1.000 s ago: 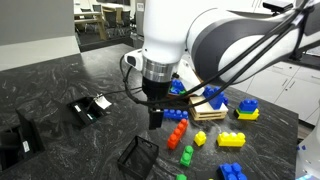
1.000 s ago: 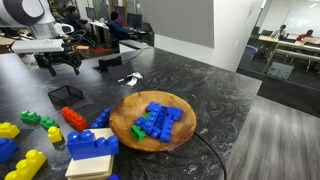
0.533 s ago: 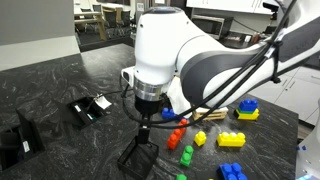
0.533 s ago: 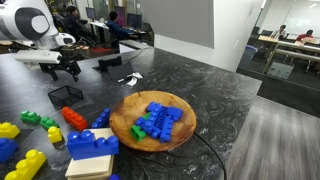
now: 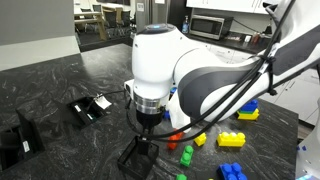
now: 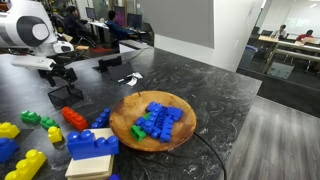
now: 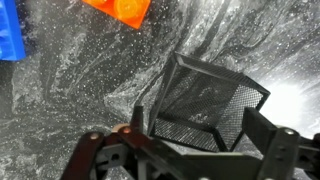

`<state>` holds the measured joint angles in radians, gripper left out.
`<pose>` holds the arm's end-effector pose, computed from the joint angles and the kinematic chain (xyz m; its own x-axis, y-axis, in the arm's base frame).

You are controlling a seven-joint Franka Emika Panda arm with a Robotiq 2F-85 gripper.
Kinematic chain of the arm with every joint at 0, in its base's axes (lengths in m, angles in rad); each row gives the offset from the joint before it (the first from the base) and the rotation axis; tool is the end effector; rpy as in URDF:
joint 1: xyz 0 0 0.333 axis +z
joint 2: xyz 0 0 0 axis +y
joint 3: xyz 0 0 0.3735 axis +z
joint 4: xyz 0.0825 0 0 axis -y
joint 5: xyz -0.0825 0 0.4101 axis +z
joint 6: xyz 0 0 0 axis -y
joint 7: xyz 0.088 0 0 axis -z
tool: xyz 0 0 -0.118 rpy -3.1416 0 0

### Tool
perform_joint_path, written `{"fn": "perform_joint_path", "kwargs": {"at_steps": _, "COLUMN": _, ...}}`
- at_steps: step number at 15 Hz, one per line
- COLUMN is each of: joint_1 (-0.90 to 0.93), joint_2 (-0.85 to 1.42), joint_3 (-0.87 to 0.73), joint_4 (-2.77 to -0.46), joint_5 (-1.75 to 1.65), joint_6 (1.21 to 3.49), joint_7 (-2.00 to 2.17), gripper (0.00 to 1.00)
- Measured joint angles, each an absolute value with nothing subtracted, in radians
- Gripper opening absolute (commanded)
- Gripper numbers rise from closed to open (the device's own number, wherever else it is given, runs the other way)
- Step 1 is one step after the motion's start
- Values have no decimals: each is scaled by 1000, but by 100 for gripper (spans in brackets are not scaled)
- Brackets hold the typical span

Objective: Bring the black box forward

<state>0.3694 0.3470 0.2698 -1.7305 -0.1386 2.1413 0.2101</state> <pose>0.5754 0.3950 0.4247 0.8834 0.4613 0.0821 0.4618 -0.8869 0.0145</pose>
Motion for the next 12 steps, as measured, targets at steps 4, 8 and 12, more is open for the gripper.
{"fn": "perform_joint_path", "kwargs": {"at_steps": 4, "joint_1": 370, "joint_2": 351, "joint_3": 270, "joint_4": -1729, "joint_5": -139, "joint_6": 2141, "joint_7": 210, "gripper": 100}}
{"fn": "perform_joint_path", "kwargs": {"at_steps": 8, "joint_1": 372, "joint_2": 351, "joint_3": 265, "joint_4": -1730, "joint_5": -150, "joint_6": 2141, "joint_7": 219, "gripper": 100}}
{"fn": "perform_joint_path", "kwargs": {"at_steps": 12, "joint_1": 374, "joint_2": 386, "joint_3": 242, "joint_4": -1738, "joint_5": -157, "joint_6": 2179, "joint_7": 261, "gripper": 100}}
